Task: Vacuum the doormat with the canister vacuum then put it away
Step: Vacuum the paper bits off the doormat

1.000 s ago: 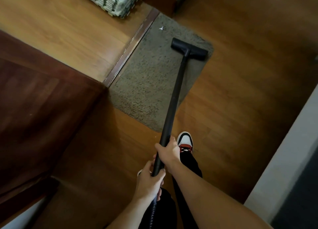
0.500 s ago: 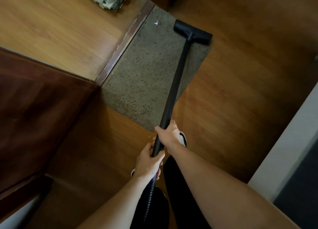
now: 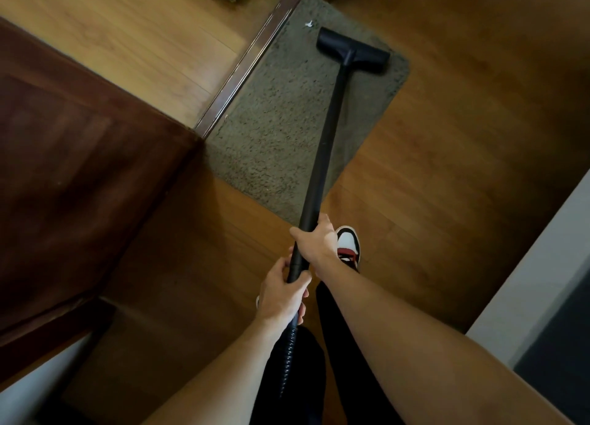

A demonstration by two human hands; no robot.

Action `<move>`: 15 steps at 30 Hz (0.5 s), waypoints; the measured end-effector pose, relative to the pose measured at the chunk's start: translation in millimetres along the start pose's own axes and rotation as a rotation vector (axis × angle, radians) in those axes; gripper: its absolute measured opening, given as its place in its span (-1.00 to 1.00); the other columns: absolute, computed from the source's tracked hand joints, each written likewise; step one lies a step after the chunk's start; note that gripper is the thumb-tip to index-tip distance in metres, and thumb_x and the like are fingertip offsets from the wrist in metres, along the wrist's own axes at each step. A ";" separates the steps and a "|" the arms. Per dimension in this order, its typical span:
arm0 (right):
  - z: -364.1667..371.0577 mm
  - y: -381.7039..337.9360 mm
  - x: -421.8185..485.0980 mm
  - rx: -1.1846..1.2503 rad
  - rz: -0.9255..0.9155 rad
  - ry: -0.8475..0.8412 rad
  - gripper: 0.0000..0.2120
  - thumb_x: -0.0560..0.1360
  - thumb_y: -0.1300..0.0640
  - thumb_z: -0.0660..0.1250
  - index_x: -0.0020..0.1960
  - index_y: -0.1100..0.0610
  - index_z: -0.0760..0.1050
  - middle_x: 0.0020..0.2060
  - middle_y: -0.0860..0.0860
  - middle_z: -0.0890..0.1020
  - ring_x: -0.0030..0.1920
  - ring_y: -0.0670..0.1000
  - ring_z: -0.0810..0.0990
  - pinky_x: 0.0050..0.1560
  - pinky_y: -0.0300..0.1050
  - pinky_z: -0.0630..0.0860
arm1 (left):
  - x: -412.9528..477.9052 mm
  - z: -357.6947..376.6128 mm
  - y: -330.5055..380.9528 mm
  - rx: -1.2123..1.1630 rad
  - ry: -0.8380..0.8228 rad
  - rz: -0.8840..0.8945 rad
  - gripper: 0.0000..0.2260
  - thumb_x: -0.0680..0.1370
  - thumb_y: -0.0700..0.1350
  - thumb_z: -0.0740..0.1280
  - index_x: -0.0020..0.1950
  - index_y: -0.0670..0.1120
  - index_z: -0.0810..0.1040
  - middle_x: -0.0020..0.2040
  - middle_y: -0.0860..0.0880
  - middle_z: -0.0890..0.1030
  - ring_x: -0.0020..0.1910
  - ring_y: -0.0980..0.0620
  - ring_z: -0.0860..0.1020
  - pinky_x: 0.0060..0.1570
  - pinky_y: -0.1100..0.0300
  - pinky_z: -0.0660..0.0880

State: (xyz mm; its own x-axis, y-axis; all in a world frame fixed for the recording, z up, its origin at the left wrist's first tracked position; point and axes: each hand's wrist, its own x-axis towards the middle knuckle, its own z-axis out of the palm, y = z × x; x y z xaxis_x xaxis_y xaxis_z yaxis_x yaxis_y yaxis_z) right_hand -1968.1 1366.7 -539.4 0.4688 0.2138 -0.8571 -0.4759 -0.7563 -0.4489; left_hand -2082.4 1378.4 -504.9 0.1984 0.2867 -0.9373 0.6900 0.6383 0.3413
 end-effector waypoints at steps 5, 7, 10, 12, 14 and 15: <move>29.0 28.0 -26.0 -0.032 -0.039 -0.018 -0.67 0.52 0.18 0.44 0.15 0.04 0.34 -0.10 0.14 0.65 -0.43 -0.01 0.63 -0.52 -0.27 0.52 | -15.8 -21.2 -41.8 -0.106 0.028 -0.012 -0.88 0.56 -0.10 0.41 0.05 -0.06 0.53 -0.33 -0.10 0.54 -0.52 -0.05 0.45 -0.48 0.12 0.45; 41.1 42.1 -34.2 -0.059 -0.054 -0.030 -0.67 0.52 0.18 0.44 0.15 0.04 0.34 -0.12 0.11 0.63 -0.44 -0.03 0.63 -0.52 -0.28 0.53 | -20.7 -27.9 -61.8 -0.108 0.054 0.005 -0.89 0.56 -0.10 0.41 0.04 -0.07 0.52 -0.35 -0.08 0.53 -0.54 -0.05 0.44 -0.50 0.12 0.44; 61.3 66.8 -44.5 -0.083 -0.060 -0.047 -0.68 0.49 0.18 0.45 0.16 0.09 0.39 -0.18 0.10 0.62 -0.45 -0.02 0.64 -0.40 -0.11 0.64 | -25.9 -39.6 -91.0 -0.100 0.076 0.027 -0.87 0.57 -0.11 0.40 0.06 -0.08 0.52 -0.35 -0.07 0.54 -0.56 -0.06 0.42 -0.51 0.11 0.41; 70.0 80.9 -50.1 -0.089 -0.060 -0.043 -0.68 0.48 0.19 0.45 0.15 0.11 0.41 -0.22 0.07 0.60 -0.50 -0.15 0.61 -0.43 -0.21 0.60 | -29.0 -48.3 -106.5 -0.102 0.070 0.012 -0.88 0.57 -0.12 0.41 0.07 -0.08 0.53 -0.36 -0.06 0.56 -0.56 -0.06 0.43 -0.52 0.10 0.40; 75.4 92.4 -55.1 -0.104 -0.053 -0.050 -0.69 0.50 0.20 0.44 0.17 0.16 0.43 -0.26 0.00 0.55 -0.51 -0.30 0.55 -0.55 -0.42 0.38 | -32.5 -55.9 -117.8 -0.075 0.072 0.007 -0.90 0.56 -0.14 0.41 0.04 -0.06 0.55 -0.36 -0.07 0.58 -0.54 -0.05 0.46 -0.49 0.08 0.42; 77.8 95.9 -57.9 -0.101 -0.044 -0.050 -0.70 0.50 0.21 0.44 0.18 0.18 0.43 -0.28 -0.01 0.54 -0.51 -0.33 0.53 -0.56 -0.43 0.35 | -33.9 -59.0 -121.6 -0.053 0.076 0.014 -0.92 0.56 -0.15 0.41 0.02 -0.06 0.55 -0.35 -0.07 0.59 -0.53 -0.05 0.48 -0.46 0.06 0.44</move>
State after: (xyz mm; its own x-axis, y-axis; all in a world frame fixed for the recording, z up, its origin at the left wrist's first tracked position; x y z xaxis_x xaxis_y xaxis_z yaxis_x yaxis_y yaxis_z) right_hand -2098.7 1329.9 -552.5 0.4484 0.2766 -0.8500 -0.3771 -0.8036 -0.4604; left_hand -2214.1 1333.2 -510.4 0.1533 0.3481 -0.9249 0.6492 0.6702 0.3598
